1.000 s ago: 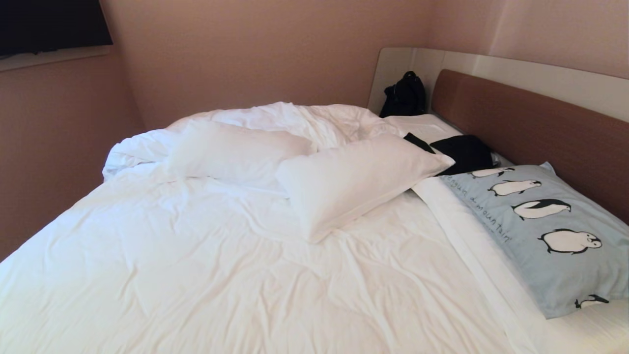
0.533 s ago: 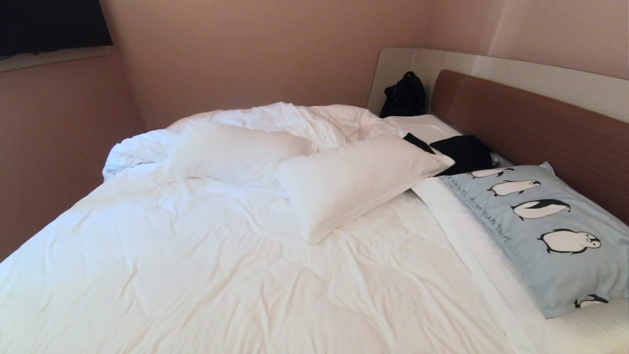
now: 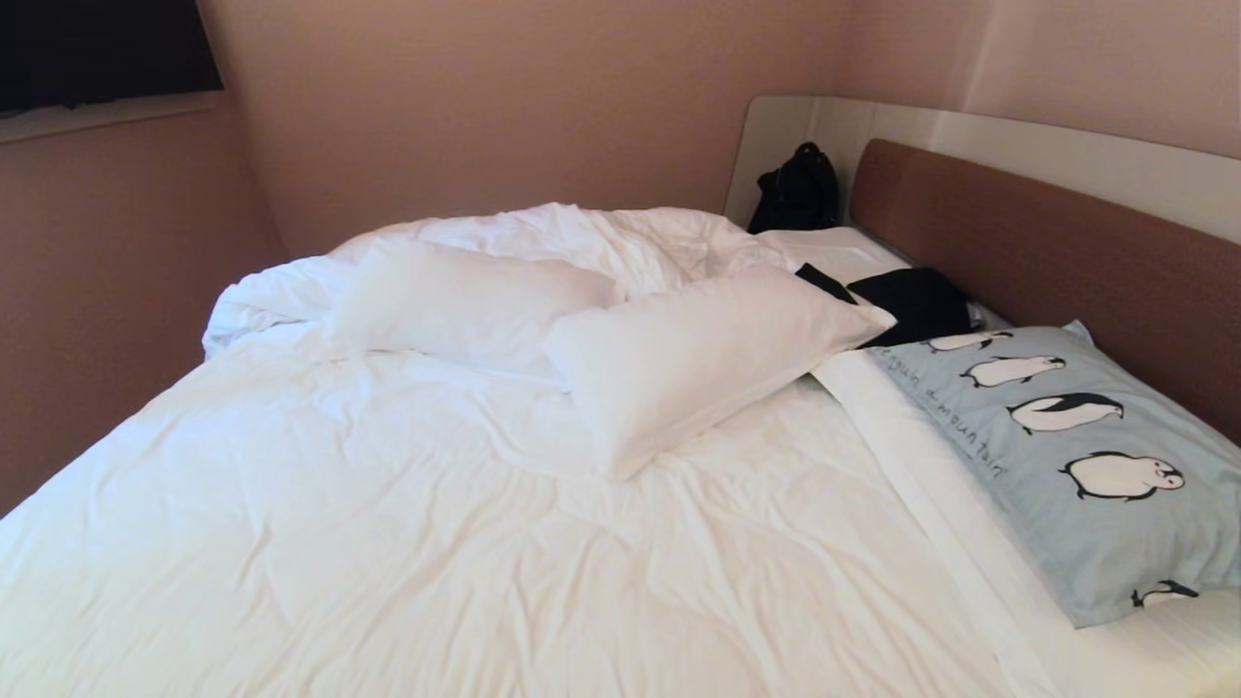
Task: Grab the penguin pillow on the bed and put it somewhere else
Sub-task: Pick up the pillow
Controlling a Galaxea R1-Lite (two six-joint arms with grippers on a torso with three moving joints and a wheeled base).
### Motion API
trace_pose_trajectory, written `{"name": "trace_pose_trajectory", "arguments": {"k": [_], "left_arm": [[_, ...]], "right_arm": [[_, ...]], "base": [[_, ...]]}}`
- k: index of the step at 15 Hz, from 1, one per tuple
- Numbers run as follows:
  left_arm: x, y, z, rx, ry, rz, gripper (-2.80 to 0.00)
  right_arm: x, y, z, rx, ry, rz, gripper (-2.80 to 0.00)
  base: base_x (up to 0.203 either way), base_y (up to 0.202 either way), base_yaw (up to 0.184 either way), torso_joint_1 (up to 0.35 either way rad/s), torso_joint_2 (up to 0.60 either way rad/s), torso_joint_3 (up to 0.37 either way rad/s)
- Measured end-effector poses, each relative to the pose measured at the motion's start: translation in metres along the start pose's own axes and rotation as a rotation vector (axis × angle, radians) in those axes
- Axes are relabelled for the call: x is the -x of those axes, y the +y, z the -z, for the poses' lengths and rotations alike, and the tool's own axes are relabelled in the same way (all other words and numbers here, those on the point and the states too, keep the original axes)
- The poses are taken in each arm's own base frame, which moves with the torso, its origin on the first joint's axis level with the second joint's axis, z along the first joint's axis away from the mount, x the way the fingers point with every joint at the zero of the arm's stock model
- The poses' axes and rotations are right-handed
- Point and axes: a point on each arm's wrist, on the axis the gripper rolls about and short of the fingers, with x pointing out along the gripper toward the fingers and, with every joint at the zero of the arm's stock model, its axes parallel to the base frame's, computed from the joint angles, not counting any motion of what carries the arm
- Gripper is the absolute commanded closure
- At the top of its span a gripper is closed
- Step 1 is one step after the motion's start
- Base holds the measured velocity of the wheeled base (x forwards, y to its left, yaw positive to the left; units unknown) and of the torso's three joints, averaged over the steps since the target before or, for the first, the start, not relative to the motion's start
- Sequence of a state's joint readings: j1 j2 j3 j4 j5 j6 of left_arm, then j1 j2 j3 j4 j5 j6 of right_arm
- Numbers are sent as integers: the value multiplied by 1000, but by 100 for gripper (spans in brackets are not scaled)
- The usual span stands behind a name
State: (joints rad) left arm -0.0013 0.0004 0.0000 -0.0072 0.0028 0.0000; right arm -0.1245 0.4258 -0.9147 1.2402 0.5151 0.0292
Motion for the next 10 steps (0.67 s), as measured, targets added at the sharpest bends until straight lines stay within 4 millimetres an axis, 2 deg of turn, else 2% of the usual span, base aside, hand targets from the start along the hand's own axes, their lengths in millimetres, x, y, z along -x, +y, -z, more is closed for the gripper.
{"name": "trace_pose_trajectory", "arguments": {"k": [3,6,10], "left_arm": [[0,0,0,0,0,0,0],[0,0,0,-1,0,1,0],[0,0,0,0,0,0,0]], "right_arm": [[-4,-7,28,37,-27,14,0],[-7,-16,34,44,-50,41,0],[-11,-25,39,30,-169,71,0]], "base": [[0,0,0,0,0,0],[0,0,0,0,0,0],[0,0,0,0,0,0]]}}
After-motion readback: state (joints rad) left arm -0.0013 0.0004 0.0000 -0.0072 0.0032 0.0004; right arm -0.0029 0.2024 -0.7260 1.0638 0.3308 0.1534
